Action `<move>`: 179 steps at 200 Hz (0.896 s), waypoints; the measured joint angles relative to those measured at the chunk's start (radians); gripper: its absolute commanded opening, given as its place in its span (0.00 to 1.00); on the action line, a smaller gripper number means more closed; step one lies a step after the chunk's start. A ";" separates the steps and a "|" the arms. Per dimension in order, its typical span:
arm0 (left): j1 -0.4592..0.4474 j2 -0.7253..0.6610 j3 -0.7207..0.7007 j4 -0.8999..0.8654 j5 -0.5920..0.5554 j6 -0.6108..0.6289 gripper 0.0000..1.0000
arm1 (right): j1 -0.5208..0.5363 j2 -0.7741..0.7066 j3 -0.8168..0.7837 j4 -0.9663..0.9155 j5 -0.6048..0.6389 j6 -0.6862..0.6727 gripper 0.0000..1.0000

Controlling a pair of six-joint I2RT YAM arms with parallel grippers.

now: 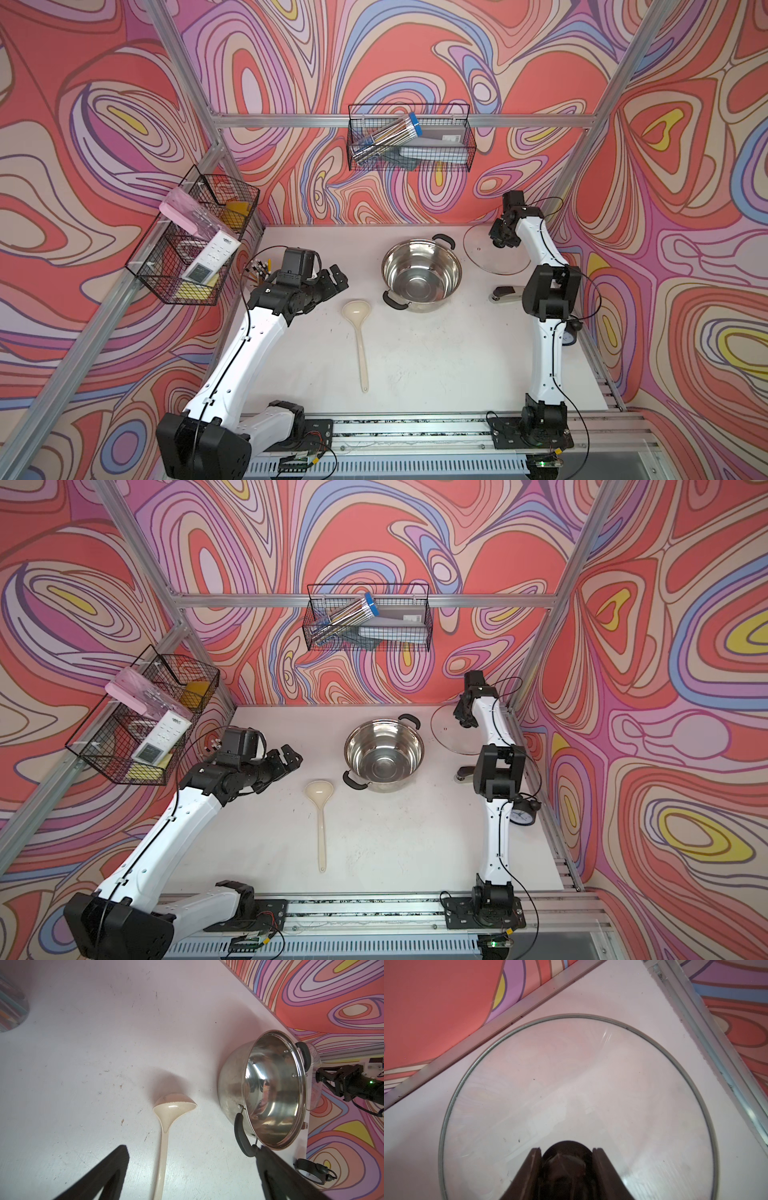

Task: Stir the soup with a spoon
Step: Place the lid at the corner of the board.

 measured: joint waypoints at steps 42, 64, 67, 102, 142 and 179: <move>-0.002 0.040 -0.011 0.006 0.049 -0.004 0.98 | 0.002 0.057 0.000 0.037 -0.033 0.003 0.22; -0.013 0.046 -0.050 0.005 0.057 -0.003 0.95 | 0.002 0.072 -0.003 0.058 -0.043 0.008 0.24; -0.014 0.048 -0.056 0.005 0.059 -0.004 0.95 | 0.002 0.074 -0.005 0.061 -0.044 0.008 0.24; -0.045 0.096 -0.135 0.004 0.063 -0.002 0.88 | 0.003 0.079 -0.031 0.093 -0.042 0.012 0.28; -0.090 0.175 -0.170 0.003 0.064 0.021 0.72 | 0.004 0.069 -0.077 0.155 -0.052 0.025 0.62; -0.126 0.212 -0.217 0.003 0.067 0.040 0.60 | 0.003 -0.004 -0.191 0.211 -0.106 0.034 0.77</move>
